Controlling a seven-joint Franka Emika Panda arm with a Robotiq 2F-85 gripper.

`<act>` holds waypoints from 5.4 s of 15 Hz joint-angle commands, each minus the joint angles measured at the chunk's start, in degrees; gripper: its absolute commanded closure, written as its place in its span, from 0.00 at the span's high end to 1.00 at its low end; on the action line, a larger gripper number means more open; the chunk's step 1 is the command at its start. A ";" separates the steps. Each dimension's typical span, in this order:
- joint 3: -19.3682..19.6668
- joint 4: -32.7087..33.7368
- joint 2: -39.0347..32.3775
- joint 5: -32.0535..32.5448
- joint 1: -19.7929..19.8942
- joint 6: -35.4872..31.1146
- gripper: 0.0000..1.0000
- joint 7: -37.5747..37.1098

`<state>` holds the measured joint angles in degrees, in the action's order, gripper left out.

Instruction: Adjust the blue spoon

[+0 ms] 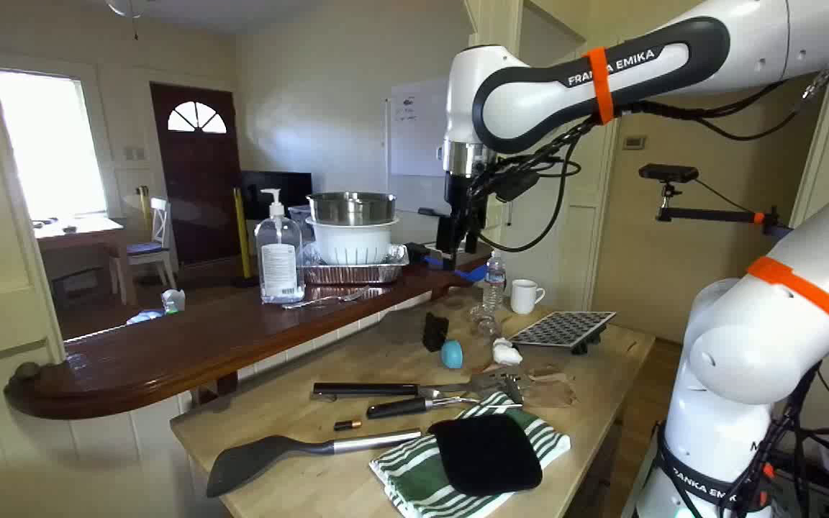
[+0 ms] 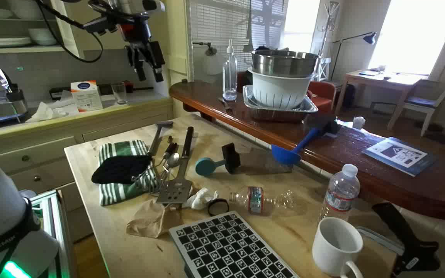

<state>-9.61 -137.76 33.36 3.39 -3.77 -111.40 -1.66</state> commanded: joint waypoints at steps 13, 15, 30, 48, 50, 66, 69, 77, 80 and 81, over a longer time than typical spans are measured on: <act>9.50 -5.19 -0.30 -6.55 -3.29 -23.19 1.00 9.35; 15.34 -9.52 0.13 -11.23 -5.70 -30.84 1.00 17.79; 44.06 -14.42 -3.23 -33.36 -21.28 -36.42 1.00 51.21; 62.19 0.44 -30.56 -67.96 -34.16 -36.32 0.21 63.97; 61.04 -1.53 -26.99 -65.05 -32.97 -37.45 0.32 62.14; 59.07 6.26 -46.73 -82.25 -31.41 -33.10 0.00 62.07; 47.60 8.03 -47.30 -82.17 -20.63 -32.95 0.00 60.95; 23.34 11.75 -48.71 -79.91 2.33 -33.30 0.00 59.85; 20.05 11.50 -48.57 -78.62 5.52 -30.80 0.00 58.34; 19.28 11.76 -49.26 -78.69 6.14 -31.00 0.00 58.64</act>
<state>12.41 -126.73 -14.08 -76.88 -0.77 -144.65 58.28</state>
